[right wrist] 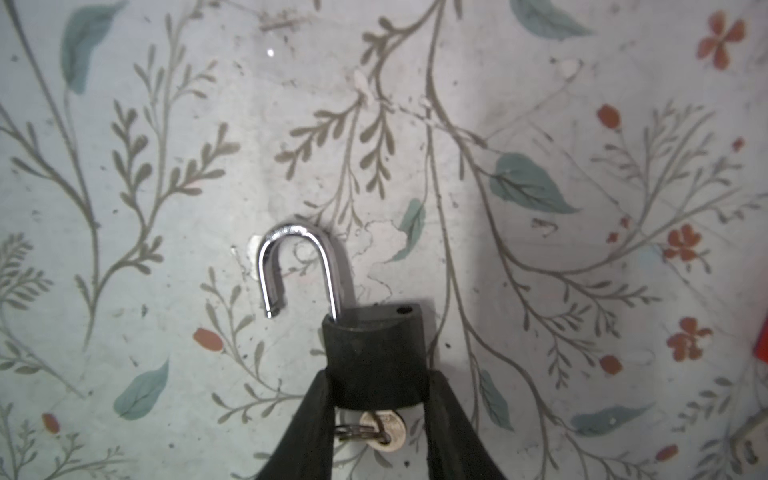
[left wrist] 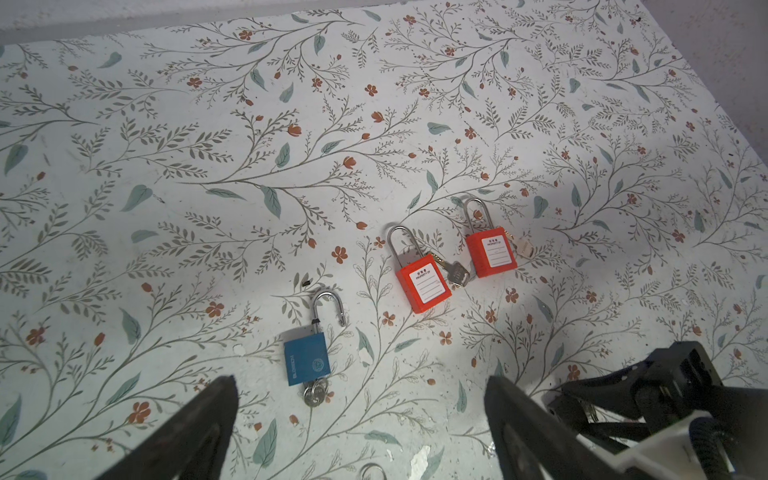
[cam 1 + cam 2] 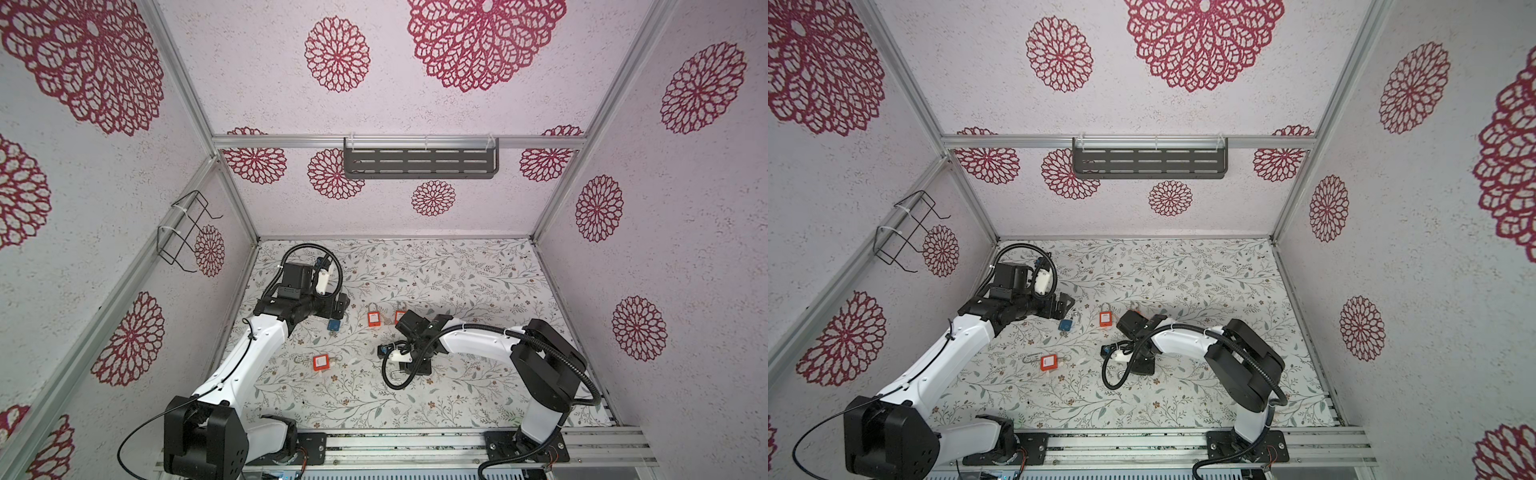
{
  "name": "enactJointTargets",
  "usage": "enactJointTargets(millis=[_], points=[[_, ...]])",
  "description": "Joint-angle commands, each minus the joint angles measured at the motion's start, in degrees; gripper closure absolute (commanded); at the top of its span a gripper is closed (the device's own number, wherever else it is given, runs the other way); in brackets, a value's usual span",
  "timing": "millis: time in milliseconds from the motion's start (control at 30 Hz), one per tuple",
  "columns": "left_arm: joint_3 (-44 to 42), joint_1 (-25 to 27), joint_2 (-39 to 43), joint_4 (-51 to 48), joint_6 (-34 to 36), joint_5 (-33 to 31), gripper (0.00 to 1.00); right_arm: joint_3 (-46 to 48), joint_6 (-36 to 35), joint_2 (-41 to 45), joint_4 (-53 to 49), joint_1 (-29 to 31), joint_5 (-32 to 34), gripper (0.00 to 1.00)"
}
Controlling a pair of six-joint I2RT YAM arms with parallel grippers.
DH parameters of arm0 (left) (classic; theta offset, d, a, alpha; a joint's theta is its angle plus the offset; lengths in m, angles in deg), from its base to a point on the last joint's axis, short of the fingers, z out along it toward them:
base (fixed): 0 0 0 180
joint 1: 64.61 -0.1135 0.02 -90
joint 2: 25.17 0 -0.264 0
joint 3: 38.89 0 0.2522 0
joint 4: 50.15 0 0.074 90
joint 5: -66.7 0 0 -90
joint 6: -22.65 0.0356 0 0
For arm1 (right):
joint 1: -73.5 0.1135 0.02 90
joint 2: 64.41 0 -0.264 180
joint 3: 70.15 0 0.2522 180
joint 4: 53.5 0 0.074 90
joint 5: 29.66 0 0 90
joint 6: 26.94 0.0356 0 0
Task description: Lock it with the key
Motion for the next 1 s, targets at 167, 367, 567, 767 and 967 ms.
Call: enactJointTargets(millis=[167, 367, 567, 767, 967], points=[[3.02, -0.10, -5.32, 1.92, 0.01, 3.20, 0.07, 0.96, 5.25, 3.74, 2.53, -2.15, 2.26, 0.66], [5.08, -0.10, -7.96, 1.25, -0.56, 3.88, 0.08, 1.32, 4.77, 2.87, 2.29, -2.54, 1.85, 0.65], [5.14, -0.03, -8.26, 1.32, -1.05, 4.08, 0.08, 0.65, 4.14, 1.90, 1.38, -2.59, 0.14, 0.58], [4.67, -0.02, -8.13, 1.32, -0.95, 4.07, 0.08, -0.44, 2.77, 0.85, 0.63, -2.65, 0.17, 0.48], [4.27, -0.08, -8.05, 1.41, -0.95, 4.07, 0.08, -2.89, 1.24, -0.67, -0.32, -2.74, -0.42, 0.46]])
